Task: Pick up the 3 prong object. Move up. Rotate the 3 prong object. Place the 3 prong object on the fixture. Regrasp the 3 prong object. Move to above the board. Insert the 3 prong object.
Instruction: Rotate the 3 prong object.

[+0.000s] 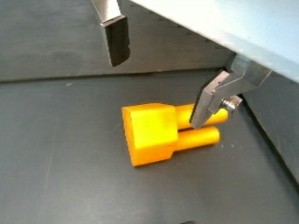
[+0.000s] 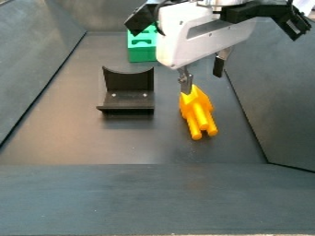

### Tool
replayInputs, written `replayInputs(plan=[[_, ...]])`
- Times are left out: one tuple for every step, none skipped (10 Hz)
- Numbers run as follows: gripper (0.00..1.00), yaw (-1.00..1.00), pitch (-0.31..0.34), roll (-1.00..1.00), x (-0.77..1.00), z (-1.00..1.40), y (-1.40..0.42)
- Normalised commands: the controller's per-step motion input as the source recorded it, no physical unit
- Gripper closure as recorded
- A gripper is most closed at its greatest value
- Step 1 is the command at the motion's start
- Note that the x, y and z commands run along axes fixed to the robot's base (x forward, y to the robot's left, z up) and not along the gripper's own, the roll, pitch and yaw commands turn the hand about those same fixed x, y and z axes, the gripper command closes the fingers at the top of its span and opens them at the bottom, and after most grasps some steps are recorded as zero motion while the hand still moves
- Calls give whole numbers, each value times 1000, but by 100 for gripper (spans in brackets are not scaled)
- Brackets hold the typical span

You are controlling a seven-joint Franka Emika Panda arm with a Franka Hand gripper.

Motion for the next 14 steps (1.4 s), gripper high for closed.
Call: replayInputs(plan=[[0,1000,-3,8,36,-45,12],[0,1000,-3,8,36,-44,12],[0,1000,-3,9,36,-44,12],[0,1000,-3,9,36,-43,12],[0,1000,-3,9,36,-43,12],[0,1000,-3,9,36,-43,12],[0,1000,-3,10,36,-43,11],[0,1000,-3,10,36,-42,11],[0,1000,-3,11,36,-42,11],[0,1000,-4,11,36,-42,11],[0,1000,-4,11,36,-42,11],[0,1000,-4,12,36,-42,11],[0,1000,-4,12,36,-42,11],[0,1000,-4,13,36,-42,11]])
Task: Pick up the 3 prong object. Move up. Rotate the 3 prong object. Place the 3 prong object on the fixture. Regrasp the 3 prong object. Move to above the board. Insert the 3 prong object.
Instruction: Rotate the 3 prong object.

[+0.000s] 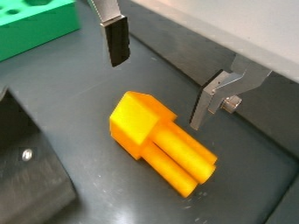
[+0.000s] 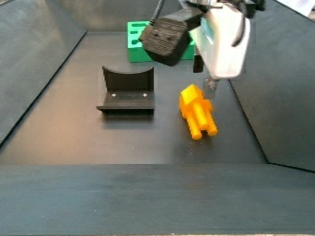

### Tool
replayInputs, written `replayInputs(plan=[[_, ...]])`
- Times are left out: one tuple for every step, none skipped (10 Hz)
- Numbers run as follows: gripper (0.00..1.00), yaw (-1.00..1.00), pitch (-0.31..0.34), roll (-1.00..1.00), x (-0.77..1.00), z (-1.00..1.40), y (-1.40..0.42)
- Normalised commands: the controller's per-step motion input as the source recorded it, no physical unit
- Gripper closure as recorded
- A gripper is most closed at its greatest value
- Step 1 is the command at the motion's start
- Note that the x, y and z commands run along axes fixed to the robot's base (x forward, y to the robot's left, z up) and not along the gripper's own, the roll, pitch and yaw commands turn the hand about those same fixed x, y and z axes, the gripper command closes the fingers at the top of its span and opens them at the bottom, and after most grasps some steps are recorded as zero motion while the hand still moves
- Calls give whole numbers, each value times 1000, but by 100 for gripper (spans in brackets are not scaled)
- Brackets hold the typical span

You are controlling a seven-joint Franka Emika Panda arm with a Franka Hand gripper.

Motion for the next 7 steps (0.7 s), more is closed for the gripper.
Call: replayInputs(plan=[[0,1000,-4,13,36,-42,11],[0,1000,-5,14,36,-42,11],[0,1000,-5,15,36,-42,11],[0,1000,-5,16,36,-42,10],[0,1000,-5,17,36,-42,11],[0,1000,-6,17,36,-42,10],[0,1000,-6,19,36,-42,10]])
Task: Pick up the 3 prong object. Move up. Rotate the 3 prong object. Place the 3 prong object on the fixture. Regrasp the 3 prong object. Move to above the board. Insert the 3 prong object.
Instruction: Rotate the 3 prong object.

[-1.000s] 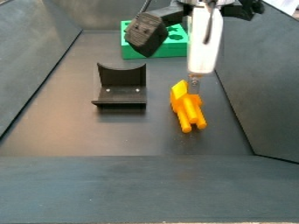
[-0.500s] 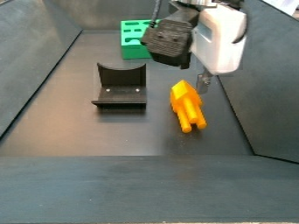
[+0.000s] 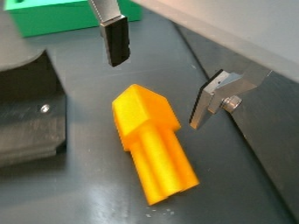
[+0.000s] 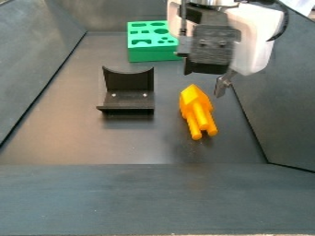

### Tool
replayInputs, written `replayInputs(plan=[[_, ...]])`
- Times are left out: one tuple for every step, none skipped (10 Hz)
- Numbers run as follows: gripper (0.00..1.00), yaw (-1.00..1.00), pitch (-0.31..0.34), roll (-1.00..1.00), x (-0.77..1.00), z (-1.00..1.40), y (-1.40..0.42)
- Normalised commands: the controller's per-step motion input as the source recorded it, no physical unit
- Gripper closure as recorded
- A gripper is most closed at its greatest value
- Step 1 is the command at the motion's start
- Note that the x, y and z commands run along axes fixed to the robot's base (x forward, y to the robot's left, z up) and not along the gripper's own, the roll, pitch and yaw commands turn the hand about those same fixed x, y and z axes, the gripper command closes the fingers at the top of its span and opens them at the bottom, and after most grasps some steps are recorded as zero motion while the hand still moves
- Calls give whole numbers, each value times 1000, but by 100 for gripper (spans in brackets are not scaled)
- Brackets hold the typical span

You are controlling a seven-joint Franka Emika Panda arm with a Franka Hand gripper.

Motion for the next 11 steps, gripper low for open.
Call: replayInputs(plan=[[0,1000,-7,20,36,-42,10],[0,1000,-7,22,36,-42,10],[0,1000,-8,23,36,-42,10],[0,1000,-8,26,36,-42,10],[0,1000,-9,28,37,-42,10],[0,1000,-10,31,37,-42,10],[0,1000,-11,34,36,-42,10],[0,1000,-13,40,37,-42,10],[0,1000,-15,46,37,-42,9],[0,1000,-19,58,37,-42,9],[0,1000,-23,71,36,-42,9]])
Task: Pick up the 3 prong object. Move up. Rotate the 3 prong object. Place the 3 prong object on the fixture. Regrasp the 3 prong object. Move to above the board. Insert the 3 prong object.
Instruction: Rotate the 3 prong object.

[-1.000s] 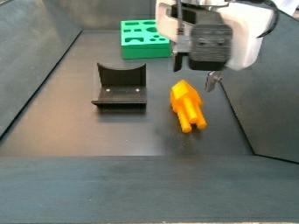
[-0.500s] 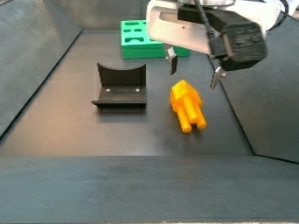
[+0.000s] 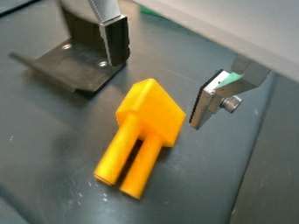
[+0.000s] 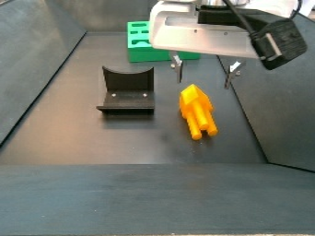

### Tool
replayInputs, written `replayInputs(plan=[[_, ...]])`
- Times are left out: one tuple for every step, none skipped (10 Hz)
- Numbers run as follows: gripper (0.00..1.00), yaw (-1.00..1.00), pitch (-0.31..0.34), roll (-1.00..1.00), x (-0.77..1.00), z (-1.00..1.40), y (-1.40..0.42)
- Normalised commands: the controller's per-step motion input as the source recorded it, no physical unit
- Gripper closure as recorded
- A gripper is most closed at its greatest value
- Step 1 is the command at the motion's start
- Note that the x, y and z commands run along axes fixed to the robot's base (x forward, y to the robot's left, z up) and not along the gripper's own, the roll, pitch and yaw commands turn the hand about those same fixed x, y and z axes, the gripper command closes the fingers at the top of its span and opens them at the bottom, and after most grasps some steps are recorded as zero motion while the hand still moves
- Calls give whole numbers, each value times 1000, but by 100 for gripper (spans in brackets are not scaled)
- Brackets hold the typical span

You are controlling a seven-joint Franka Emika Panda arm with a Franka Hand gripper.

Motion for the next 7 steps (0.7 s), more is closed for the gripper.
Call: replayInputs(plan=[[0,859,-26,79,36,-42,9],[0,612,-26,79,36,-42,9],[0,344,-25,79,35,-43,8],[0,205,-25,79,34,-44,8],[0,0,0,0,0,-1000,0],[0,-22,-12,6,9,-1000,4],[0,-22,-20,15,15,-1000,9]])
